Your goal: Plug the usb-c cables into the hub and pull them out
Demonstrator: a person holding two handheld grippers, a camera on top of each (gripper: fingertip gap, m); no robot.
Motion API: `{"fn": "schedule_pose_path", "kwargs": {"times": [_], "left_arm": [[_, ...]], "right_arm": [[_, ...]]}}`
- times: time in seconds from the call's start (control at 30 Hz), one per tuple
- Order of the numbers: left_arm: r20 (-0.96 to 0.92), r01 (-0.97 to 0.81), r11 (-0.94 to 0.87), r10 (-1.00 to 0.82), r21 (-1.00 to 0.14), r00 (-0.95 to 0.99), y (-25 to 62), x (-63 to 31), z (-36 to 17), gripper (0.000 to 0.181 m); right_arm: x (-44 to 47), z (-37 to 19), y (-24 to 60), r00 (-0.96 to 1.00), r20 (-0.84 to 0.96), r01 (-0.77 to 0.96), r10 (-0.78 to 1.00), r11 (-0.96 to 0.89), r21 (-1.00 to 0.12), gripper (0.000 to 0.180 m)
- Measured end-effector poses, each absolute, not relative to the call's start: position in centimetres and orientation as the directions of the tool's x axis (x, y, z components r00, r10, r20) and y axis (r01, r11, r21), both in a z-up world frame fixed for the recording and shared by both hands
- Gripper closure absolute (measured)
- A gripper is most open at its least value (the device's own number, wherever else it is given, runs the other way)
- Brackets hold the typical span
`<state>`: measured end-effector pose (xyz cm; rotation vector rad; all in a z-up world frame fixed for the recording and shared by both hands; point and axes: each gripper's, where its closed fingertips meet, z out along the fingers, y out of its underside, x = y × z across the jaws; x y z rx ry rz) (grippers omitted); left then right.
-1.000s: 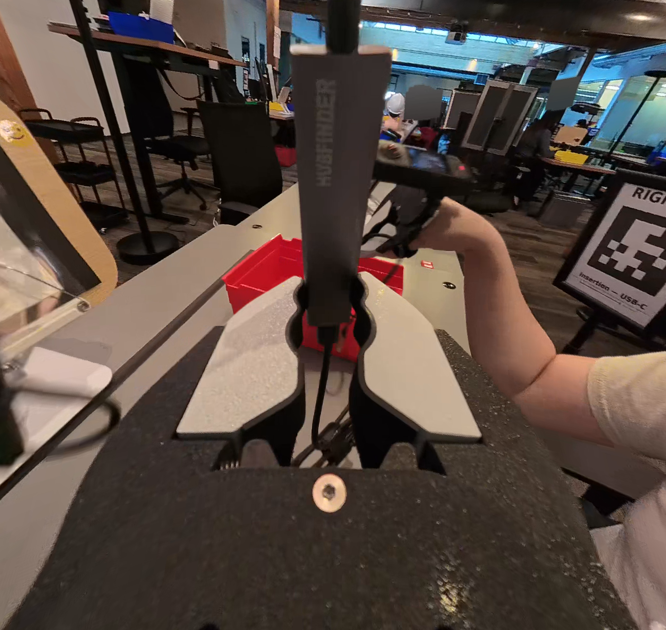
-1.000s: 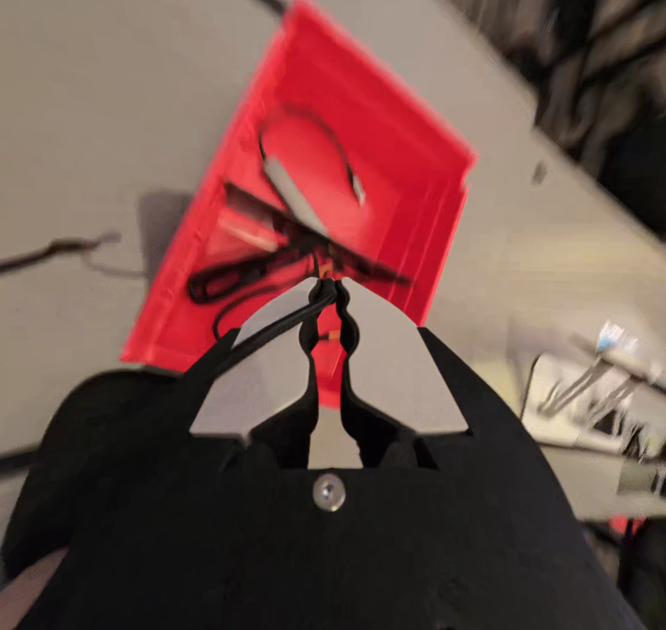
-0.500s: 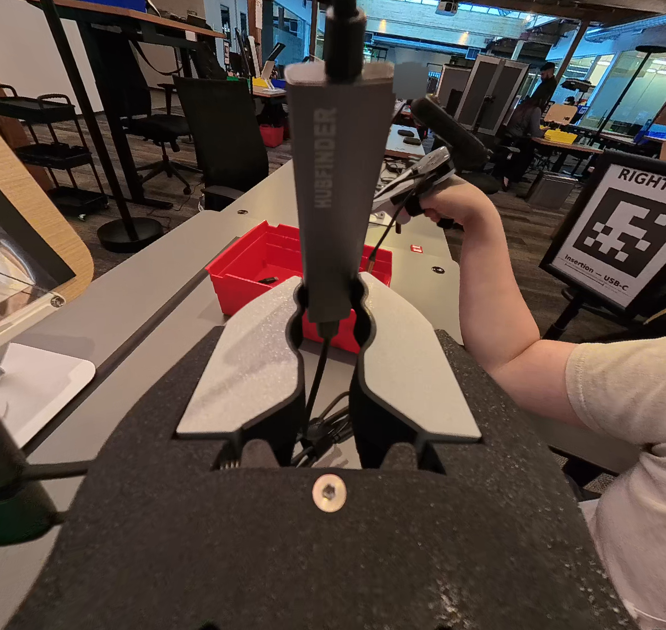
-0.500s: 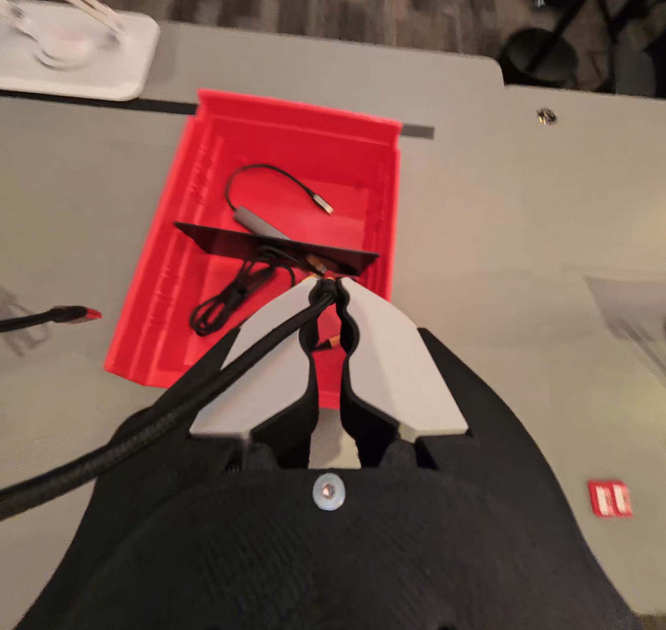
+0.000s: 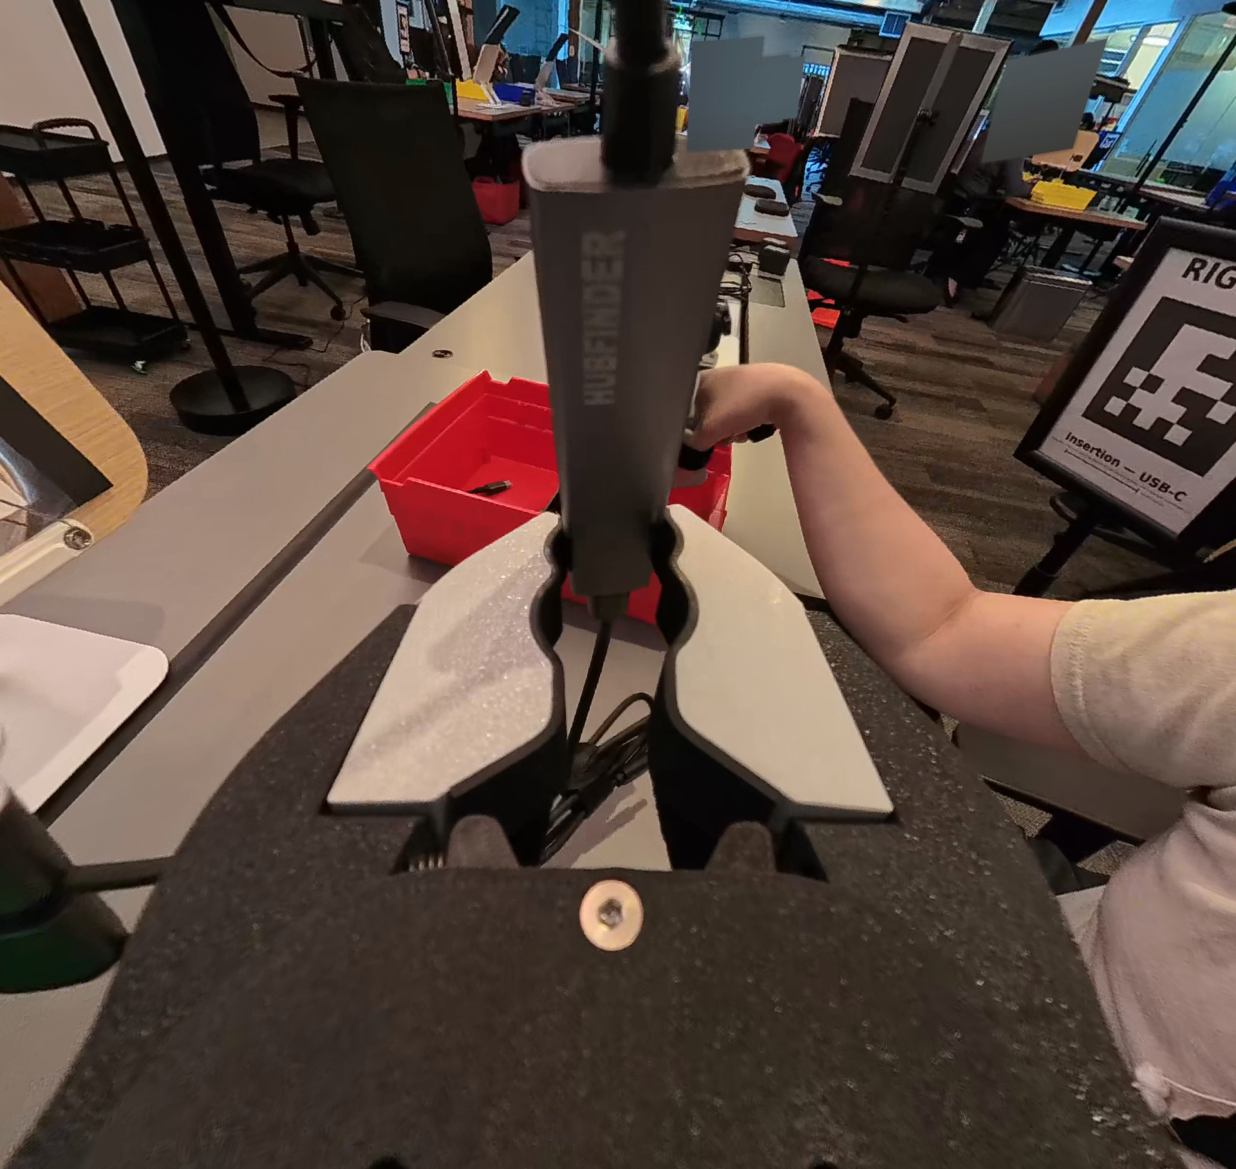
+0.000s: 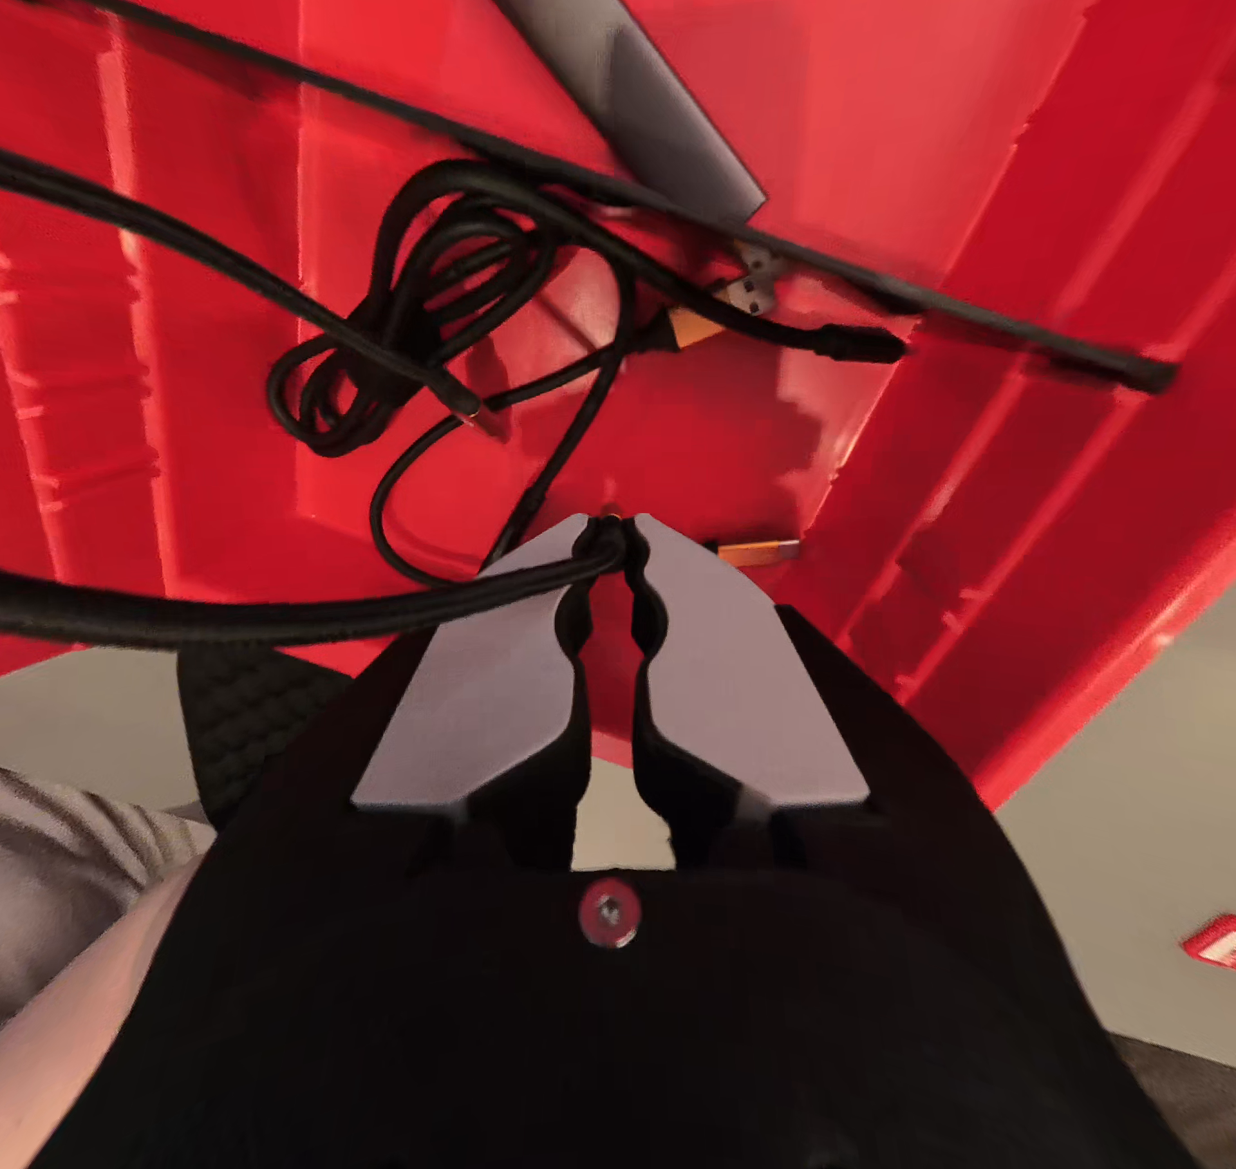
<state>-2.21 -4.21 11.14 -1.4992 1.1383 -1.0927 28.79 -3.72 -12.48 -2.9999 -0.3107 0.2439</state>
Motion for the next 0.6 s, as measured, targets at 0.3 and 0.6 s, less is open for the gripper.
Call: {"fn": "schedule_pose_path", "kwargs": {"times": [0.3, 0.6], "left_arm": [[0.111, -0.141, -0.138, -0.977, -0.980, 0.183, -4.1, -2.7, 11.5, 0.157], [0.212, -0.004, -0.216, -0.960, -0.976, 0.184, -2.7, -3.9, 12.8, 0.157]], "right_arm": [[29.5, -11.1, -4.3, 0.969, -0.182, 0.132, 0.168, -0.972, -0.195, 0.150], [24.0, 5.7, 1.6, 0.945, 0.177, 0.299, 0.274, -0.509, -0.808, 0.141]]}}
